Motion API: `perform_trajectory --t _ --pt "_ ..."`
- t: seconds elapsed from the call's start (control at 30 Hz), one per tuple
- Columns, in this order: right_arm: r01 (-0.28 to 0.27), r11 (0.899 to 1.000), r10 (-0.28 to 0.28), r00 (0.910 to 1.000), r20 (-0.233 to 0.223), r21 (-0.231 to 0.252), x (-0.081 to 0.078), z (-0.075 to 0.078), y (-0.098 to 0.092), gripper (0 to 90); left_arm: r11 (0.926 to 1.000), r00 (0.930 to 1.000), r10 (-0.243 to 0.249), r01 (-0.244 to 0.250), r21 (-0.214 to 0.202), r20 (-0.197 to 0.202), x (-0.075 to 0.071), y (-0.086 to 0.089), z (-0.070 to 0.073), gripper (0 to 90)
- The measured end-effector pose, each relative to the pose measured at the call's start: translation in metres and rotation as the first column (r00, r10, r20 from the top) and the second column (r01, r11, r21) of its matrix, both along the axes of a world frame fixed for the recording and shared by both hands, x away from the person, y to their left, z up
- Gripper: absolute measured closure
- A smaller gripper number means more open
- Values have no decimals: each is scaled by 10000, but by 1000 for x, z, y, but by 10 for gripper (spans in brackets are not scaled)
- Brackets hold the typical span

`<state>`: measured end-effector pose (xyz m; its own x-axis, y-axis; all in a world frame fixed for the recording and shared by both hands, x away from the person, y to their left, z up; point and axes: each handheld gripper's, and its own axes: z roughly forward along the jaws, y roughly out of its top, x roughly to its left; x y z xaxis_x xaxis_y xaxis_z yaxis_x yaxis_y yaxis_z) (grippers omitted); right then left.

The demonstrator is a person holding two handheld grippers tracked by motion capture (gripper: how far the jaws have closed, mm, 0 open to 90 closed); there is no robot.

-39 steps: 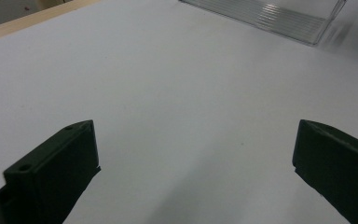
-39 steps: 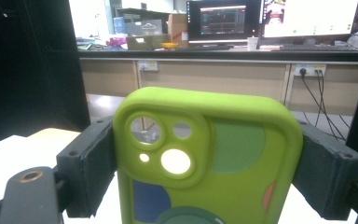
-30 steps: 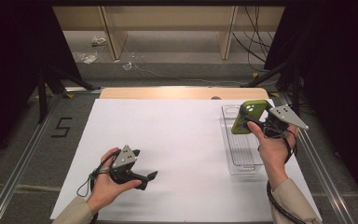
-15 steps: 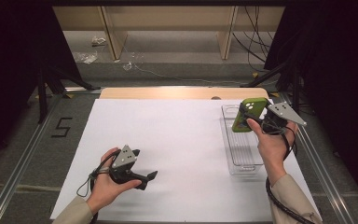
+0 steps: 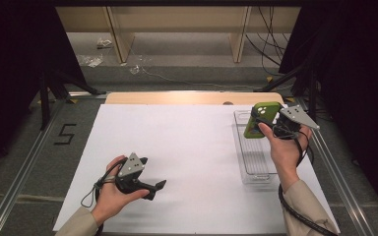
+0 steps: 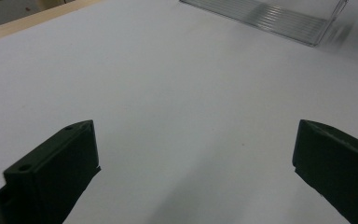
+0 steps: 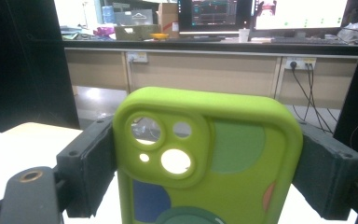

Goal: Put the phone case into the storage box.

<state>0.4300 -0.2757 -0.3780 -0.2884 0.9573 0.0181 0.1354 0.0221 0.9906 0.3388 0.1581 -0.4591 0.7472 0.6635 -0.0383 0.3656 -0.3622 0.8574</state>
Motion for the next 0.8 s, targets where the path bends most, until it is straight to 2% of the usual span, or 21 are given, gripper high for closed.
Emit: perform_trajectory --t 0.8 --pt "-28 9999 24 9997 -247 -158 9 -4 3 172 10000 10000 5 -5 12 -7 0 0 0 0"
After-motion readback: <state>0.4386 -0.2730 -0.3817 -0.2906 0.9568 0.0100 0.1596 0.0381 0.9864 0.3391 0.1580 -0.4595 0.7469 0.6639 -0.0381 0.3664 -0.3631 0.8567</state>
